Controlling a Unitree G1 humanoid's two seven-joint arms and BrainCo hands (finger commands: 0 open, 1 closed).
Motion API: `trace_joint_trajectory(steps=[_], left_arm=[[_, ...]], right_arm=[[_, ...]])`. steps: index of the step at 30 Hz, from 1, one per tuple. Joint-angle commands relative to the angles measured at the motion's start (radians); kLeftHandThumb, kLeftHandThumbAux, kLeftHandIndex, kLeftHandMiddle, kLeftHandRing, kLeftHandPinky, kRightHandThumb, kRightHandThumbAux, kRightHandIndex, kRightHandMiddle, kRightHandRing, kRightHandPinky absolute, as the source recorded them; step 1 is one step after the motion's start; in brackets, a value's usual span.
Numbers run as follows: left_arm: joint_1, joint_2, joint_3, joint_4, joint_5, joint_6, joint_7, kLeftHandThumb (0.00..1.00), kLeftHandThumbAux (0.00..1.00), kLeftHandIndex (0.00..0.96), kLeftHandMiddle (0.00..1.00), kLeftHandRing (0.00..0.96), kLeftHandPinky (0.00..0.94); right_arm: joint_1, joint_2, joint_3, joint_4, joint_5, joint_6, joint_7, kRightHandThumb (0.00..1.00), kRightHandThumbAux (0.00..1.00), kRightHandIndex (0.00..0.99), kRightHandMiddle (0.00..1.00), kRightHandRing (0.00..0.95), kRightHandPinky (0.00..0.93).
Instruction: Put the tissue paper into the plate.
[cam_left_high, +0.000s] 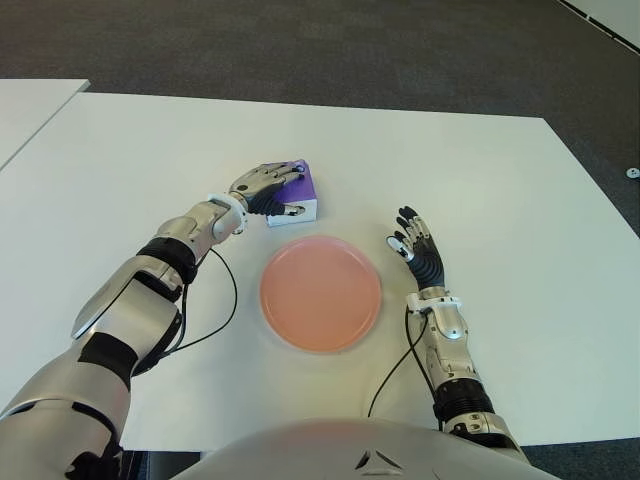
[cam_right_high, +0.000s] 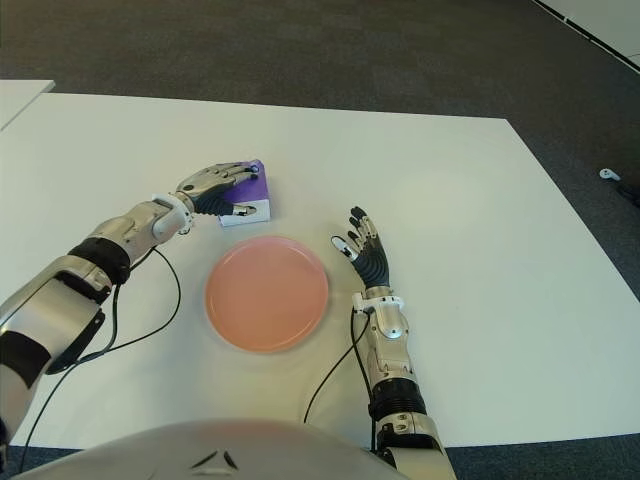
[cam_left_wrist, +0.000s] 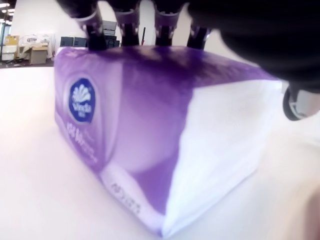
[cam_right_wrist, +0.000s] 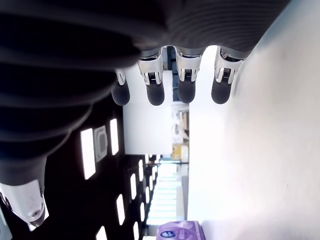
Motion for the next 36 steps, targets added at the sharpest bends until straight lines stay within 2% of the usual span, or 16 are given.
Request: trace_joint_trajectory(steps=[1, 9, 17, 26, 36], left_arm=[[0.002, 0.009, -0.040, 0.037, 0.045, 0.015, 0.022, 0.150, 0.259, 0.000, 0.000, 0.000, 0.000], [-0.008, 0.009, -0.067, 0.060, 0.062, 0.019, 0.057, 0.147, 0.277, 0.000, 0.000, 0.000, 0.000], [-0.010, 0.011, -0.084, 0.059, 0.075, 0.024, 0.091, 0.143, 0.277, 0.000, 0.000, 0.000, 0.000], [-0.014, 0.007, -0.130, 0.064, 0.128, 0.061, 0.193, 0.120, 0.272, 0.000, 0.000, 0.000, 0.000], [-0.017, -0.008, -0.172, 0.092, 0.166, 0.105, 0.277, 0.123, 0.277, 0.000, 0.000, 0.000, 0.000]], right_arm=[[0.117, 0.032, 0.020, 0.093, -0.002, 0.108, 0.003, 0.000, 0.575, 0.000, 0.000, 0.000, 0.000], [0.108, 0.031, 0.017, 0.111, -0.005, 0.104, -0.001, 0.000, 0.567, 0.000, 0.000, 0.000, 0.000], [0.095, 0.018, 0.016, 0.156, -0.006, 0.044, 0.031, 0.000, 0.542, 0.000, 0.000, 0.000, 0.000], [0.090, 0.013, 0.017, 0.174, -0.007, 0.027, 0.050, 0.000, 0.535, 0.000, 0.000, 0.000, 0.000], [0.114, 0.023, 0.014, 0.126, -0.001, 0.089, 0.027, 0.001, 0.565, 0.000, 0.000, 0.000, 0.000]])
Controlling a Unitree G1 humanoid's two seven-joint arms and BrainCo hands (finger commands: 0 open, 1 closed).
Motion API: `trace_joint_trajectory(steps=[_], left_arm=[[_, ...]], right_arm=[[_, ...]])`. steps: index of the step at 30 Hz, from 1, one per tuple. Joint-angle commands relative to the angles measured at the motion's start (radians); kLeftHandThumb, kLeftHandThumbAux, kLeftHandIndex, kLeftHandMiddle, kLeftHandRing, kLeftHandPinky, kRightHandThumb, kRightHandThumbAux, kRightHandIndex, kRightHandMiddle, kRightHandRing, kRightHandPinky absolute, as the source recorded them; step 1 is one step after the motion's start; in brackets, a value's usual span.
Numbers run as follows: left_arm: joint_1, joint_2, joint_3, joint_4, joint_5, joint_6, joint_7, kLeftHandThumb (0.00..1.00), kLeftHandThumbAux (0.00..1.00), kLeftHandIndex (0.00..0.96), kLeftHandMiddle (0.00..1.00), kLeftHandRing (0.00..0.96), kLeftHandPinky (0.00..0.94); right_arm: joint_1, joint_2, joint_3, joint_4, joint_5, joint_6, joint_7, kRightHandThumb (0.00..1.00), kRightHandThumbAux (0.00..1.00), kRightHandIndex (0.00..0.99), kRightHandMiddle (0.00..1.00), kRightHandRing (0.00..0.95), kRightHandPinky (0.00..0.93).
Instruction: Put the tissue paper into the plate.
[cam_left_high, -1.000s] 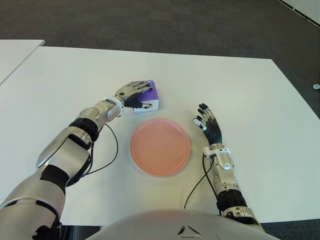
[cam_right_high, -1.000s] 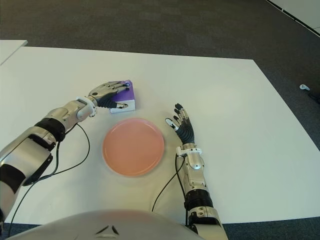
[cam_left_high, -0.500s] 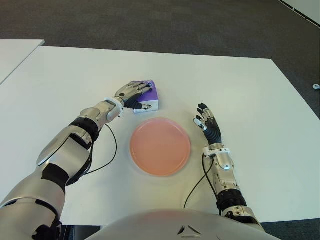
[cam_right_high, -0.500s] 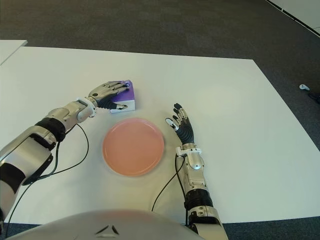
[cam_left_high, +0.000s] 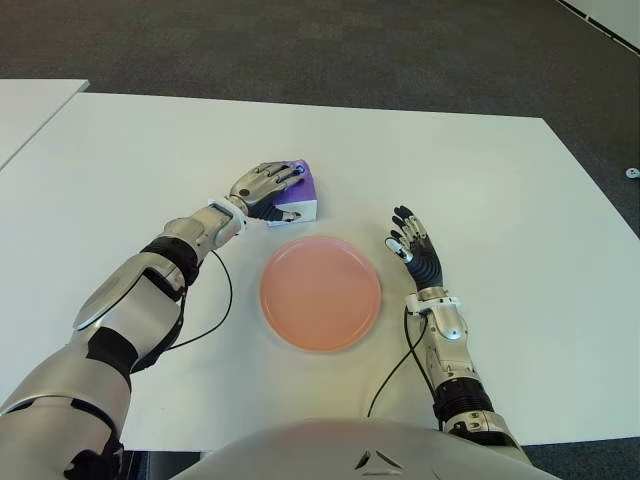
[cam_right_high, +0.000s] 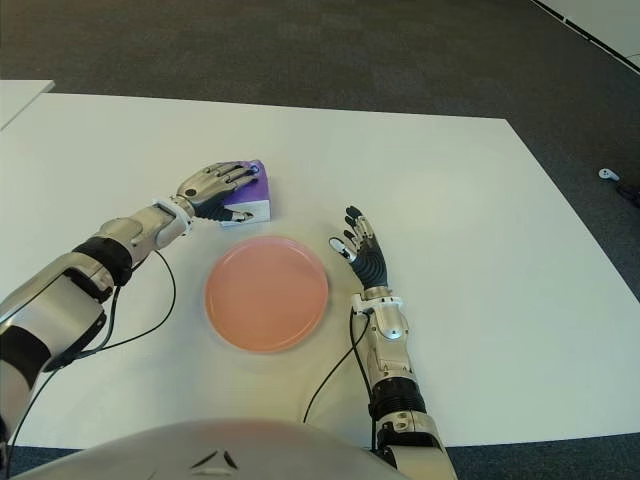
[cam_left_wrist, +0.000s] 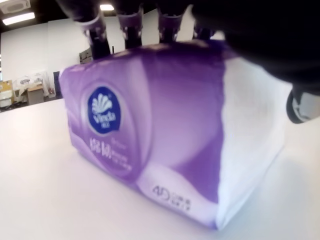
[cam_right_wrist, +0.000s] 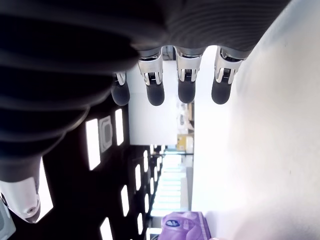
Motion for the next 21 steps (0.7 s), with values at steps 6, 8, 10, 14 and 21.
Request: trace_joint_trajectory(steps=[6, 8, 10, 14, 21], left_arm=[[0.015, -0.015, -0.047, 0.054, 0.040, 0.020, 0.034, 0.126, 0.283, 0.000, 0.000, 0.000, 0.000], [0.017, -0.016, -0.053, 0.060, 0.040, 0.019, 0.037, 0.126, 0.286, 0.000, 0.000, 0.000, 0.000], [0.020, -0.016, -0.063, 0.070, 0.041, 0.015, 0.040, 0.126, 0.288, 0.000, 0.000, 0.000, 0.000], [0.035, -0.023, -0.082, 0.104, 0.046, 0.021, 0.059, 0.123, 0.295, 0.000, 0.000, 0.000, 0.000], [0.045, -0.030, -0.105, 0.135, 0.047, 0.027, 0.079, 0.107, 0.299, 0.000, 0.000, 0.000, 0.000]], right_arm=[[0.133, 0.028, 0.013, 0.082, 0.003, 0.140, -0.006, 0.000, 0.573, 0.000, 0.000, 0.000, 0.000], [0.134, 0.028, 0.014, 0.078, 0.003, 0.142, -0.006, 0.000, 0.575, 0.000, 0.000, 0.000, 0.000], [0.137, 0.029, 0.014, 0.074, 0.003, 0.144, -0.006, 0.000, 0.575, 0.000, 0.000, 0.000, 0.000], [0.139, 0.031, 0.015, 0.074, 0.002, 0.140, -0.005, 0.000, 0.570, 0.000, 0.000, 0.000, 0.000], [0.143, 0.032, 0.017, 0.071, -0.002, 0.144, -0.009, 0.000, 0.565, 0.000, 0.000, 0.000, 0.000]])
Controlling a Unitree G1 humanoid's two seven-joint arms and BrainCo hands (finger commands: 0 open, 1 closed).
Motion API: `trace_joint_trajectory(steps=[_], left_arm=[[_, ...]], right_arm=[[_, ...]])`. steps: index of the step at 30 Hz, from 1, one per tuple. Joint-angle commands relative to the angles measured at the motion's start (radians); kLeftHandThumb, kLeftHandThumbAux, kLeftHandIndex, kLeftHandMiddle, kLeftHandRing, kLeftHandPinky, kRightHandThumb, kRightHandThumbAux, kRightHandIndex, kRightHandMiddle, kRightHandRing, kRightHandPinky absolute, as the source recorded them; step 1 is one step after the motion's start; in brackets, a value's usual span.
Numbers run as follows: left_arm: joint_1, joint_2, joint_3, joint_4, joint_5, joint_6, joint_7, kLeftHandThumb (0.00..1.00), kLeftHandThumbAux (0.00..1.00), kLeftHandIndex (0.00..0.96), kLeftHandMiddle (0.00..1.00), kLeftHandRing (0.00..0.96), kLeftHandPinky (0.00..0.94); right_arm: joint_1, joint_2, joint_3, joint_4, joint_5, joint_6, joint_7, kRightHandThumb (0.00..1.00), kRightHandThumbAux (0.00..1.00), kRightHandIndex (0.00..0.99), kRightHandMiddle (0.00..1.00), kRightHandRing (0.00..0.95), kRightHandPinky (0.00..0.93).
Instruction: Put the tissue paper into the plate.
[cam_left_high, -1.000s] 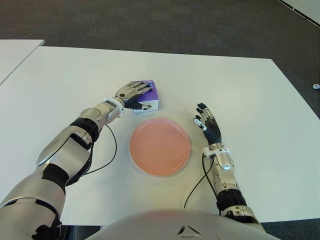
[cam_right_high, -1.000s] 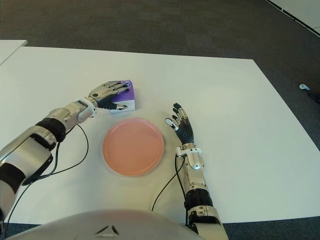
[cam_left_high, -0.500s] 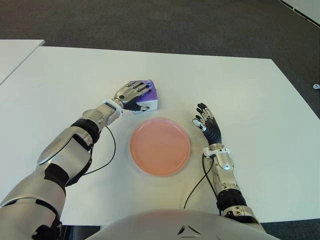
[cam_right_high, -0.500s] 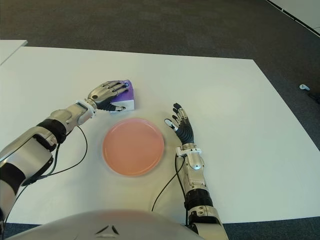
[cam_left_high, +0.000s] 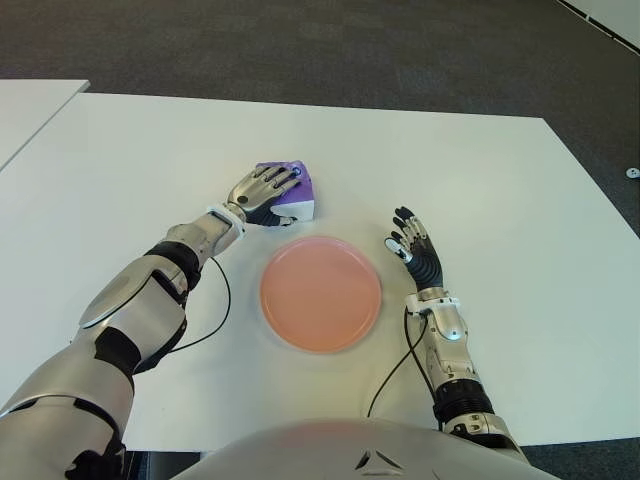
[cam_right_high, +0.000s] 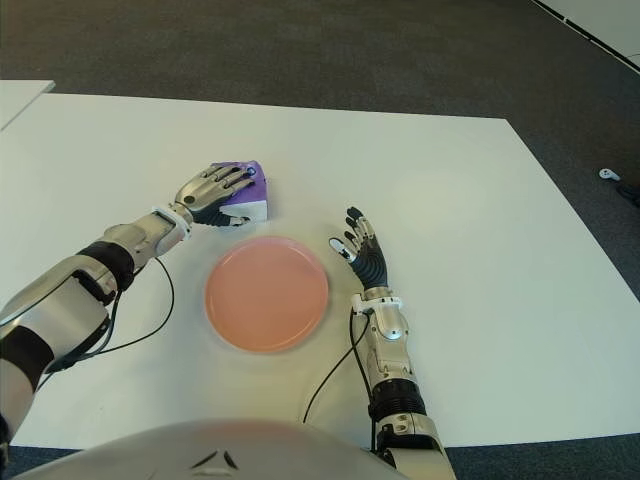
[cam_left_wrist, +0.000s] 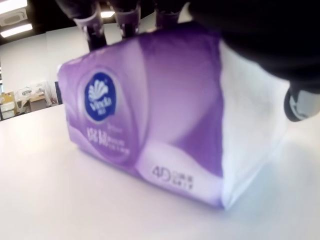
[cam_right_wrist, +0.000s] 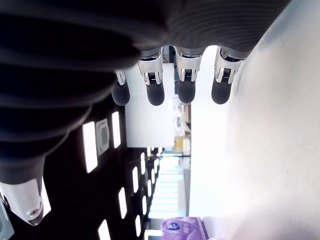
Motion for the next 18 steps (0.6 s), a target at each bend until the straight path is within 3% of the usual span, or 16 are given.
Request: trace_joint_trajectory(steps=[1, 18], left_arm=[[0.047, -0.010, -0.035, 0.047, 0.035, 0.008, -0.019, 0.106, 0.300, 0.000, 0.000, 0.000, 0.000], [0.082, -0.027, -0.049, 0.084, 0.030, 0.029, 0.002, 0.116, 0.303, 0.000, 0.000, 0.000, 0.000]], right_arm=[[0.131, 0.027, 0.017, 0.097, -0.004, 0.115, -0.004, 0.000, 0.565, 0.000, 0.000, 0.000, 0.000], [0.161, 0.026, 0.024, 0.048, -0.003, 0.130, 0.002, 0.006, 0.570, 0.000, 0.000, 0.000, 0.000]])
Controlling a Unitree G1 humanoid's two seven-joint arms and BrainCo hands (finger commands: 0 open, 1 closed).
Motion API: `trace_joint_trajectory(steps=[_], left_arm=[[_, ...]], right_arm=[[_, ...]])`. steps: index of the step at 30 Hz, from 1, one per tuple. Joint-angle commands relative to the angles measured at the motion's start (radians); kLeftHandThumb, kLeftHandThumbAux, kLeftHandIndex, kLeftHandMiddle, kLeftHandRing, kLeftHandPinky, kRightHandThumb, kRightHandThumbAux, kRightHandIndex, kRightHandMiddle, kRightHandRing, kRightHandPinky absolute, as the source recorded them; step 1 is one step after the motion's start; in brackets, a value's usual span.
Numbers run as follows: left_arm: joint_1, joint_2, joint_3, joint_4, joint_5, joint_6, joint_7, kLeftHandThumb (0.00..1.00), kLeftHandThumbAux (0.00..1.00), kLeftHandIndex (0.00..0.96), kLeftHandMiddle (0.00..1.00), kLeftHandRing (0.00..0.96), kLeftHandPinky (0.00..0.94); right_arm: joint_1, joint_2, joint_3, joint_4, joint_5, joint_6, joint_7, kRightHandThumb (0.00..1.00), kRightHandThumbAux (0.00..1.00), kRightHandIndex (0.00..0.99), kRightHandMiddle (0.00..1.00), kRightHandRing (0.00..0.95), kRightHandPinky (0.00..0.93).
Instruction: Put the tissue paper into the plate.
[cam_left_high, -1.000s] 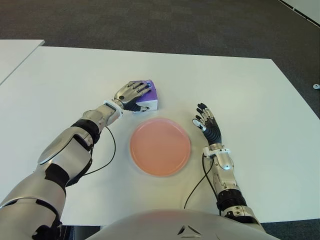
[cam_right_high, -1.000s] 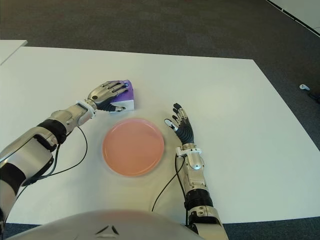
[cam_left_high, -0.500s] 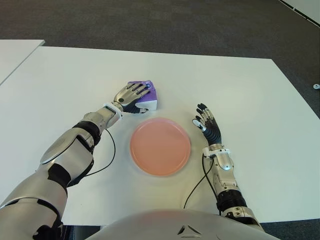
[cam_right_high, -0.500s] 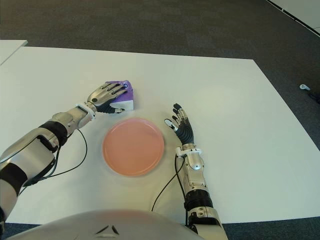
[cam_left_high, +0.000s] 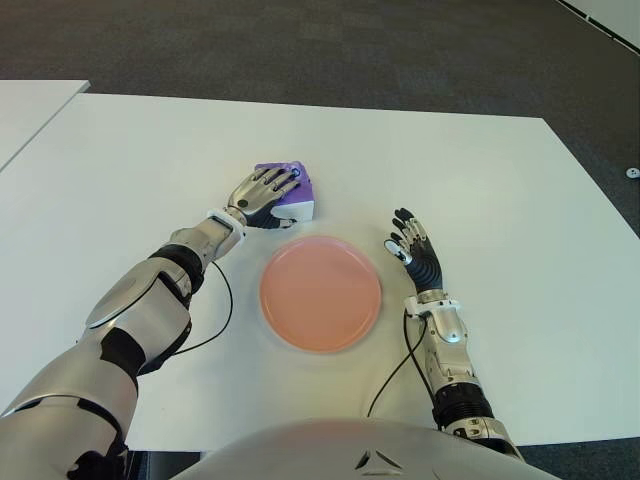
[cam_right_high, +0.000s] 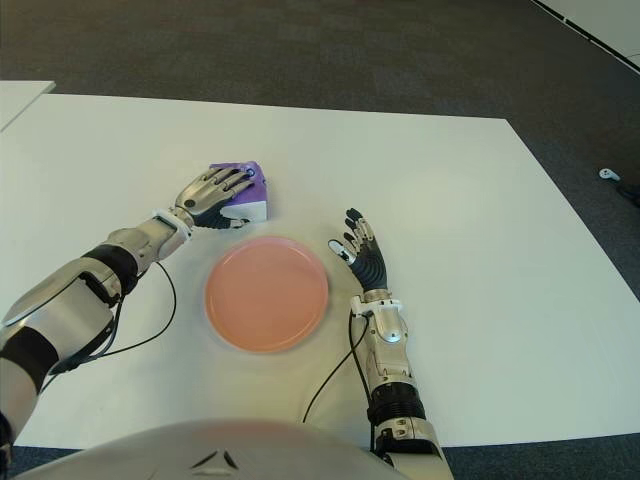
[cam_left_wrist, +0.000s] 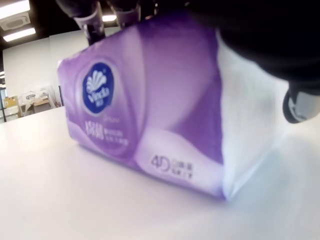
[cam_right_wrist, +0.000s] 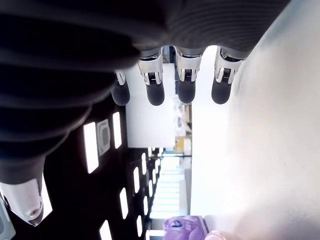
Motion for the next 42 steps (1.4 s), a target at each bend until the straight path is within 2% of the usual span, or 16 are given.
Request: trace_joint_trajectory(steps=[1, 10, 17, 20, 29, 42], left_arm=[[0.076, -0.007, -0.032, 0.052, 0.030, 0.006, -0.042, 0.116, 0.303, 0.000, 0.000, 0.000, 0.000], [0.079, -0.014, -0.048, 0.058, 0.043, 0.016, -0.028, 0.116, 0.303, 0.000, 0.000, 0.000, 0.000], [0.072, -0.021, -0.122, 0.068, 0.100, 0.054, 0.000, 0.098, 0.285, 0.000, 0.000, 0.000, 0.000], [0.061, -0.024, -0.192, 0.074, 0.163, 0.099, 0.033, 0.104, 0.286, 0.000, 0.000, 0.000, 0.000], [0.046, -0.033, -0.306, 0.085, 0.249, 0.186, 0.090, 0.141, 0.303, 0.000, 0.000, 0.000, 0.000], [0.037, -0.041, -0.376, 0.094, 0.257, 0.237, 0.117, 0.163, 0.340, 0.000, 0.000, 0.000, 0.000]], right_arm=[[0.135, 0.018, 0.018, 0.077, -0.002, 0.126, 0.002, 0.006, 0.570, 0.000, 0.000, 0.000, 0.000], [0.146, 0.014, 0.025, 0.051, 0.002, 0.151, 0.013, 0.002, 0.580, 0.000, 0.000, 0.000, 0.000], [0.151, 0.007, 0.025, 0.049, 0.010, 0.158, 0.031, 0.000, 0.588, 0.000, 0.000, 0.000, 0.000], [0.147, 0.003, 0.024, 0.059, 0.012, 0.151, 0.038, 0.000, 0.591, 0.000, 0.000, 0.000, 0.000], [0.146, -0.004, 0.025, 0.069, 0.011, 0.142, 0.046, 0.000, 0.599, 0.000, 0.000, 0.000, 0.000], [0.146, -0.007, 0.027, 0.072, 0.010, 0.137, 0.047, 0.000, 0.592, 0.000, 0.000, 0.000, 0.000]])
